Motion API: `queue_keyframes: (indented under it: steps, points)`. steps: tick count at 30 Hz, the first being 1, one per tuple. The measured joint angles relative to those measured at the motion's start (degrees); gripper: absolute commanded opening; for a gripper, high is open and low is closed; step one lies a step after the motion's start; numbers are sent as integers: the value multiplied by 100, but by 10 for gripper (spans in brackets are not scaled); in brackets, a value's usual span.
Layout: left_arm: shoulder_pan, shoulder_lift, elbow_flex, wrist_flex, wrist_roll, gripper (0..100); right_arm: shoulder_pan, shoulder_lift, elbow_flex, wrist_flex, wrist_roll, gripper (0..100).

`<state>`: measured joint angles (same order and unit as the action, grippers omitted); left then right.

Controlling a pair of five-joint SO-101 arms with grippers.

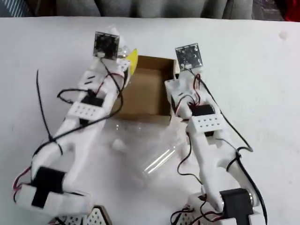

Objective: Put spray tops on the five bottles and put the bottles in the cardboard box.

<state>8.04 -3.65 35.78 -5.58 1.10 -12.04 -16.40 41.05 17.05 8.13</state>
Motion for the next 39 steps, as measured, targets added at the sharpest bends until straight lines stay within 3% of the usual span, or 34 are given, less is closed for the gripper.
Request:
queue_keyframes:
  steps: [4, 14, 35, 39]
  points:
    - [0, 598, -422, -18, -26, 22, -18, 0, 0, 0, 0, 15]
    - [0, 1899, -1020, -1073, -26, 22, -18, 0, 0, 0, 0, 15]
    - [-149, 3218, -2022, -1090, -26, 22, -18, 0, 0, 0, 0, 15]
    - [-185, 3349, -2031, -1723, -26, 22, -18, 0, 0, 0, 0, 15]
